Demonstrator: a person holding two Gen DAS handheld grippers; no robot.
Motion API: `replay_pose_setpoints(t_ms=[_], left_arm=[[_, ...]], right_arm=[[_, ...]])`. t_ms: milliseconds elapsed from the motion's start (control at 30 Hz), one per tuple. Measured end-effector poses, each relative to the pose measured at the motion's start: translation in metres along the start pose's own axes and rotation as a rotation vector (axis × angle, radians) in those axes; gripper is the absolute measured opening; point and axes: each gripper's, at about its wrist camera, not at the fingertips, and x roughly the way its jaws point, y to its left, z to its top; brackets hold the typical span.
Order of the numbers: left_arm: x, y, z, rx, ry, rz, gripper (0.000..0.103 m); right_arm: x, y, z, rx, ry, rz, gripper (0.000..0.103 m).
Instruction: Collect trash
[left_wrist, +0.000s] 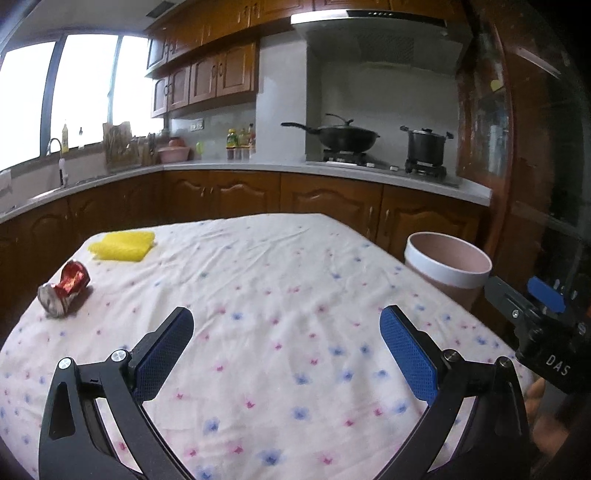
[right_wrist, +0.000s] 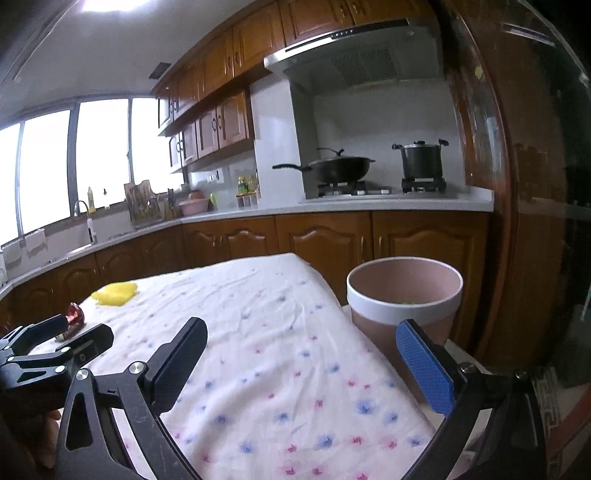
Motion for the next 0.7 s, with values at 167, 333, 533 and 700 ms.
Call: replay_pose_setpoints(t_ms=[167, 333, 533, 700], left_arm=[[-0.003, 0.003, -0.002, -0.008, -0.002, 0.004, 0.103], [-0.007, 0.003, -0.001, -0.008, 0.0, 0.003, 0.103], [-0.009, 0.003, -0.001, -0.01, -0.007, 0.01, 0.103], [-0.01, 0.003, -0.001, -0.009, -0.009, 0.013, 0.103]], right_arm=[[0.001, 0.001, -0.005, -0.001, 0.007, 0.008, 0.103], [0.001, -0.002, -0.005, 0.01, -0.006, 0.02, 0.103], [0.0, -0.003, -0.005, 0.013, -0.018, 0.029, 0.103], [0.001, -0.004, -0.005, 0.022, -0.027, 0.028, 0.103]])
